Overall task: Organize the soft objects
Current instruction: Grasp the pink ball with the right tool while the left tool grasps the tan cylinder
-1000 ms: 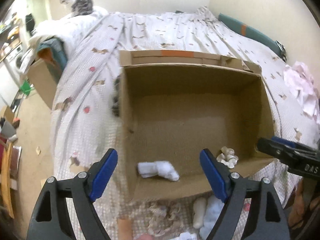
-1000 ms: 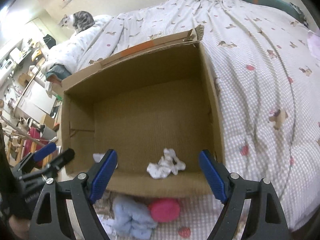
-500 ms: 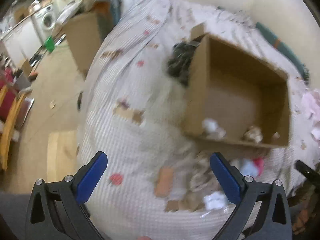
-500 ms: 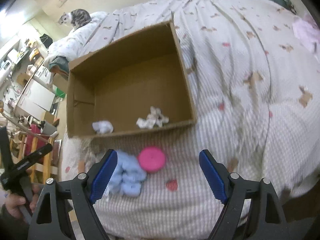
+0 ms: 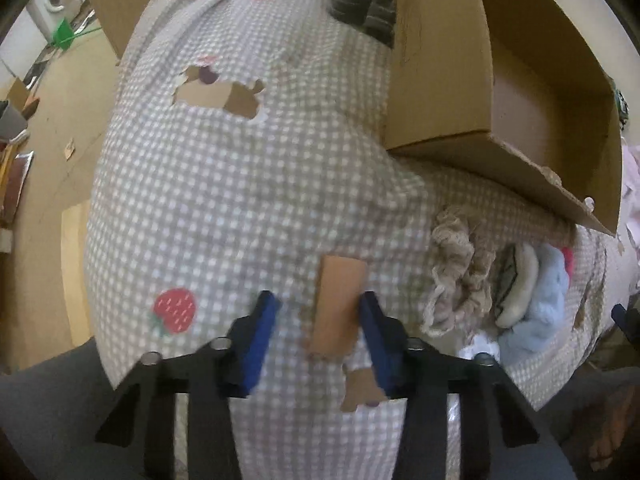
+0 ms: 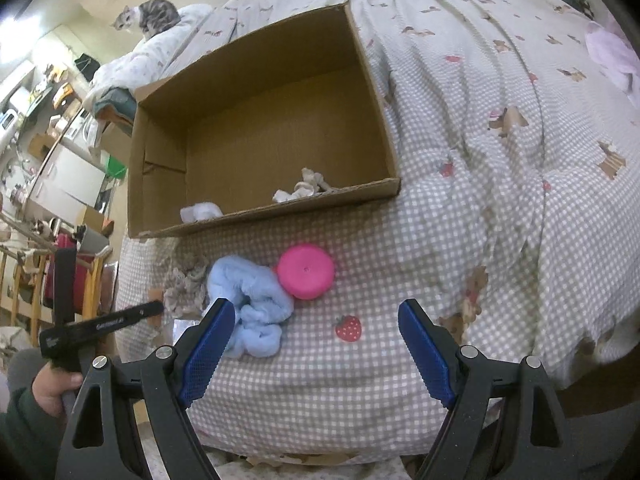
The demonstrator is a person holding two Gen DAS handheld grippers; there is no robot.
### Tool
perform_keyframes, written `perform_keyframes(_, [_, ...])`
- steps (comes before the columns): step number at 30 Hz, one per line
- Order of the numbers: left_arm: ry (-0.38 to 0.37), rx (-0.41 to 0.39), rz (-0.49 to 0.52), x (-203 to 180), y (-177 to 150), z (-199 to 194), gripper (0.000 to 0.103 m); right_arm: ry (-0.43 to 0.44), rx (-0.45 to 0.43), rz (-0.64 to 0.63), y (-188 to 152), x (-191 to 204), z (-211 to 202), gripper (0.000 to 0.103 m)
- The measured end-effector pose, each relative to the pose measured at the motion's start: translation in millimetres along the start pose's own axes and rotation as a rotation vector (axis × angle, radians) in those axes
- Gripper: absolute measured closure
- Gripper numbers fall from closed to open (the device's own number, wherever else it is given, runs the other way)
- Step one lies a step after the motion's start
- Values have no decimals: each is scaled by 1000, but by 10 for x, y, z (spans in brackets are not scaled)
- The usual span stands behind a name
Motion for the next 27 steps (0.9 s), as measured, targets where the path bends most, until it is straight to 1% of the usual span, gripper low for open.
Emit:
perform_keyframes(2, [-3,13,15,-40,-13,39,90,-8,1,-9,2,13,14,14])
perform_keyframes(5, [10,8,25,-59,-45,10,97,-1,0,3,12,-12,18,14])
perform_keyframes(7, [2,6,22,-79,-62,-17,98,3,6,22,18,-52,37,14])
perform_keyframes(12, [-14,-14,0,-82,-120,-180,99,23,57,51,15,-95,186,14])
perform_keyframes(14, [-15,-35,-6,-71,-136,-273,99,57,81,67,12,-59,259,14])
perform_keyframes(17, [3,-79,4,-79,-130,-422,99,96,121,105,13,-15,391,14])
perform_keyframes(20, [-22,-71,-20,-102,-139,-470,99,125,152,158,37,26,527,14])
perform_keyframes(24, [-28,-79,-12,-122,-121,-555,99,117,163,207,89,57,677,14])
perform_keyframes(25, [-28,-82,-8,-125,-51,-544,99,108,170,220,95,56,725,14])
perform_keyframes(26, [-21,-90,1,-142,-52,-572,99,98,175,227,92,56,760,14])
perform_keyframes(27, [-16,-95,6,-153,-57,-569,99,69,183,220,82,46,801,14])
Point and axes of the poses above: each gripper's, at about its wrist camera, not at the fingertips, and z roughly the way its jaws point, x to its left, y to its top, the point moved 10 cm from there along z, roughly the way its jaws point, and after that the axes turned 1 degree about -y, right-handed, at the moved point
